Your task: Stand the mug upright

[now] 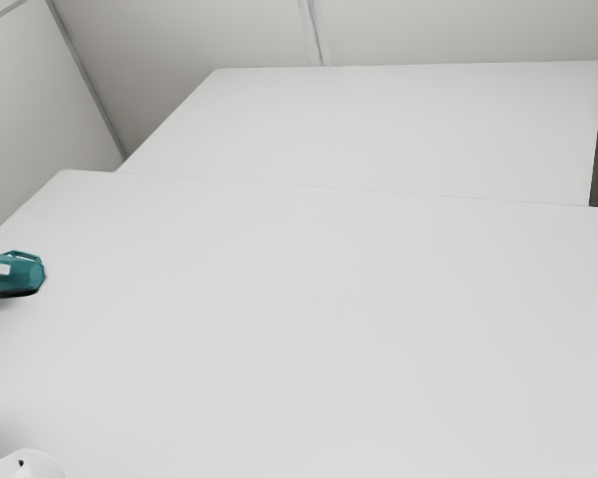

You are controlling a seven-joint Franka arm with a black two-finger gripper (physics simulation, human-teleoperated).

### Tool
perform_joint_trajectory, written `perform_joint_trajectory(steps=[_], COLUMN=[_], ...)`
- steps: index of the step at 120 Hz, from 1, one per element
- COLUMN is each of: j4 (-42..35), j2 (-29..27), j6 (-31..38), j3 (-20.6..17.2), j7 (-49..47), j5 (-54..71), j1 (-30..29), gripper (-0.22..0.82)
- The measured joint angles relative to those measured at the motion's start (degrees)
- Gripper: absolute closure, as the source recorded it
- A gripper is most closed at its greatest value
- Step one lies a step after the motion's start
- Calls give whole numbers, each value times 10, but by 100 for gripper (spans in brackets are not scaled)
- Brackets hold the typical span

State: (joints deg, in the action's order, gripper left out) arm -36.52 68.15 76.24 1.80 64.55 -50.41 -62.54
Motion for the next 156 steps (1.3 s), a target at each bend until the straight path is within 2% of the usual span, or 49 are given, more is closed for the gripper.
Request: perform_joint_trajectory(steps=[11, 22, 32, 46, 71, 90, 104, 112, 131, 156], j4=[1, 3, 3, 4, 3, -3, -35, -85, -305, -432], j2=[-3, -5, -6, -7, -23, -104, -171, -225, -407, -505], j6=[-14, -27, -37, -48, -66, -86, -96, -95, -38, 62], j3=[-1, -2, -3, -5, -6, -7, -9, -10, -27, -29], j7=[-3, -6, -8, -11, -15, -21, -29, -33, -42, -54], j5=[-1, -7, -18, -44, -75, -31, 42, 82, 176, 257], j1=[-2, -3, -3, -3, -4, 6, 46, 72, 125, 220], gripper=[34, 52, 62, 71, 75, 76, 76, 76, 77, 77])
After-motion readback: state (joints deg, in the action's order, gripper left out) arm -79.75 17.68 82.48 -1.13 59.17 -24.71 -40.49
